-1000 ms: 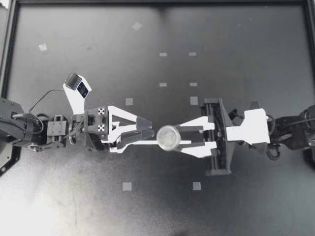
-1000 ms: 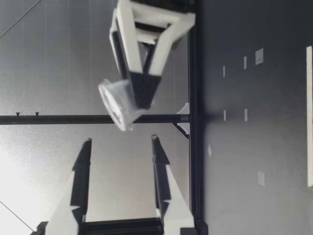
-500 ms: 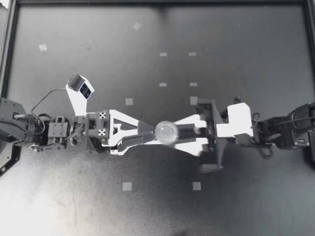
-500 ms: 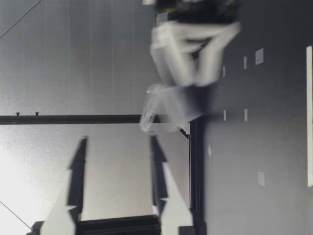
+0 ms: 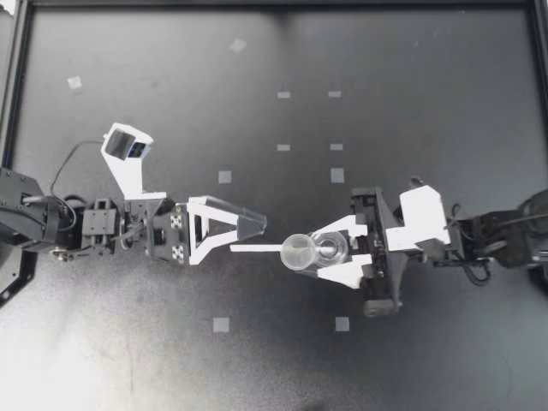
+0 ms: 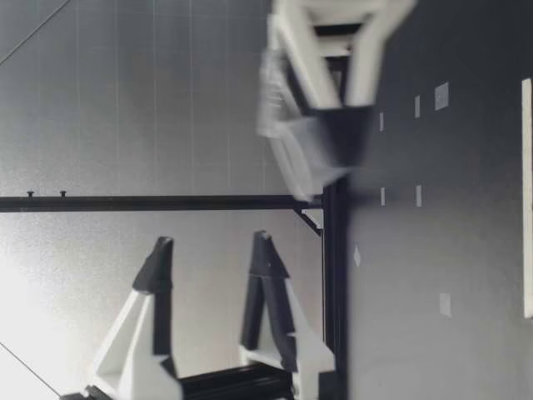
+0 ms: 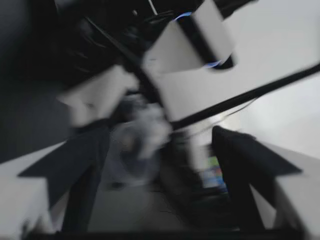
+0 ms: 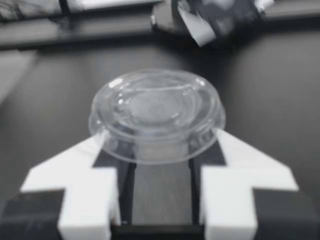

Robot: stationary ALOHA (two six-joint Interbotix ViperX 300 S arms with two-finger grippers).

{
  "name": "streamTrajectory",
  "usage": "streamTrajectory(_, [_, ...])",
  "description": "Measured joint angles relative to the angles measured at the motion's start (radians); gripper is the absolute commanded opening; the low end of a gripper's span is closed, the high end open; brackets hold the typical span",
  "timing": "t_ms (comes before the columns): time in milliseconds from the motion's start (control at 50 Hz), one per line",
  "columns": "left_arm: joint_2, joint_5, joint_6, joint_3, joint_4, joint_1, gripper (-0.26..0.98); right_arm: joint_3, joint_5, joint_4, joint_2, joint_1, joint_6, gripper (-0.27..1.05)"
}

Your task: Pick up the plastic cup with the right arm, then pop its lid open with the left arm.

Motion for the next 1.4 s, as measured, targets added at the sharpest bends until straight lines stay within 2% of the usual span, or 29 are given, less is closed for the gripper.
streamTrajectory(200, [-0.014,0.0,0.488,0.014,-0.002,0.002,0.74,0.02,-0.063,0.0,-0.097,0.0,0.0,0.25])
streamTrajectory(320, [-0.035,0.0,0.742,0.017,-0.002,-0.011,0.74,0.049,-0.207,0.008,-0.078,-0.002,-0.005,0.25])
streamTrajectory(380, [-0.04,0.0,0.805,0.014,-0.002,-0.023,0.74,0.057,-0.284,0.021,-0.043,-0.008,0.003,0.25])
streamTrajectory(460, [-0.04,0.0,0.83,0.015,-0.002,-0.025,0.74,0.049,-0.334,0.026,-0.023,-0.011,-0.009,0.25])
streamTrajectory(680, [-0.04,0.0,0.831,0.015,-0.002,-0.025,0.74,0.032,-0.264,0.025,0.002,-0.032,-0.012,0.25])
streamTrajectory(1400, [-0.038,0.0,0.854,0.014,-0.002,-0.025,0.74,0.023,-0.235,0.017,0.002,-0.032,-0.012,0.25])
